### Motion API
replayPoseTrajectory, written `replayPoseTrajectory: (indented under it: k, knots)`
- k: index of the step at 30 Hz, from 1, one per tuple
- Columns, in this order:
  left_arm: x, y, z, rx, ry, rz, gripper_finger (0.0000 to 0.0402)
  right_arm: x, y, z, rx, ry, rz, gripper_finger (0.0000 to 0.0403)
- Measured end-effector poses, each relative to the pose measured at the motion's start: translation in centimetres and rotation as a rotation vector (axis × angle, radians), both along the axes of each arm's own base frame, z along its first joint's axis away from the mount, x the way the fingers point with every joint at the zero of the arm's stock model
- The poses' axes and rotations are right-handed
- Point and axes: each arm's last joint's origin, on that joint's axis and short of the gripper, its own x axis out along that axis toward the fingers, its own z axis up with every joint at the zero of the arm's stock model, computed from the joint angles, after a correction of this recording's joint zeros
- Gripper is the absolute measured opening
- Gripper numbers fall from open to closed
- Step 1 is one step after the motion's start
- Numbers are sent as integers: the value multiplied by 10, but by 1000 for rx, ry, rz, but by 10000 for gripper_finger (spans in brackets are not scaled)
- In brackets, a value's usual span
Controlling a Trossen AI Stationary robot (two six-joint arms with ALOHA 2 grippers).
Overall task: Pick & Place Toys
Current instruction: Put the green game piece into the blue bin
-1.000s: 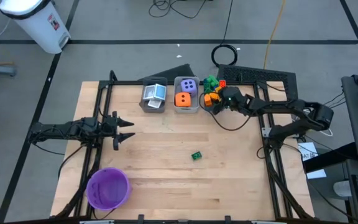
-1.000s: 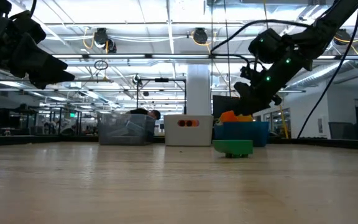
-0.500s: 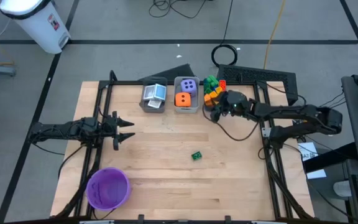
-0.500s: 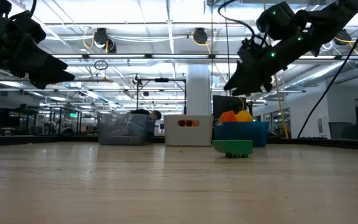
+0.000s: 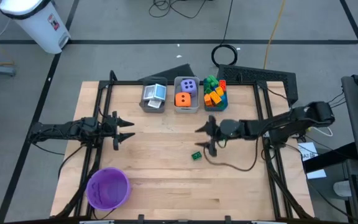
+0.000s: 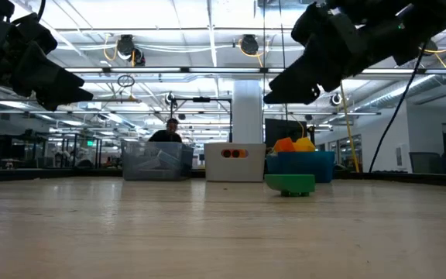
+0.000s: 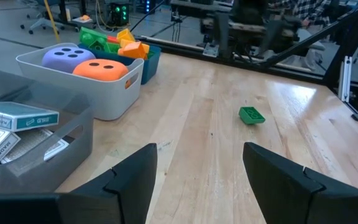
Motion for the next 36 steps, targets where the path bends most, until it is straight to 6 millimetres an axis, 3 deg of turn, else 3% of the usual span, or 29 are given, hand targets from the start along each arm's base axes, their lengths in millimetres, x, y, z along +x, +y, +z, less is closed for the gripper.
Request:
replayPoseTrajectory:
  k: [4,10,14,21,28,36]
  knots:
    - [0,0,0,0,0,0,246,9,13,-23,-21,64,52,286]
    - [0,0,0,0,0,0,246,15,17,-58,1,209,111,279]
    - [0,0,0,0,0,0,246,16,24,-68,65,243,195,279]
    - [0,0,0,0,0,0,246,17,27,-87,10,305,187,279]
    - [0,0,0,0,0,0,246,17,27,-92,-43,315,202,268]
    - [0,0,0,0,0,0,246,17,27,-90,-55,305,212,193]
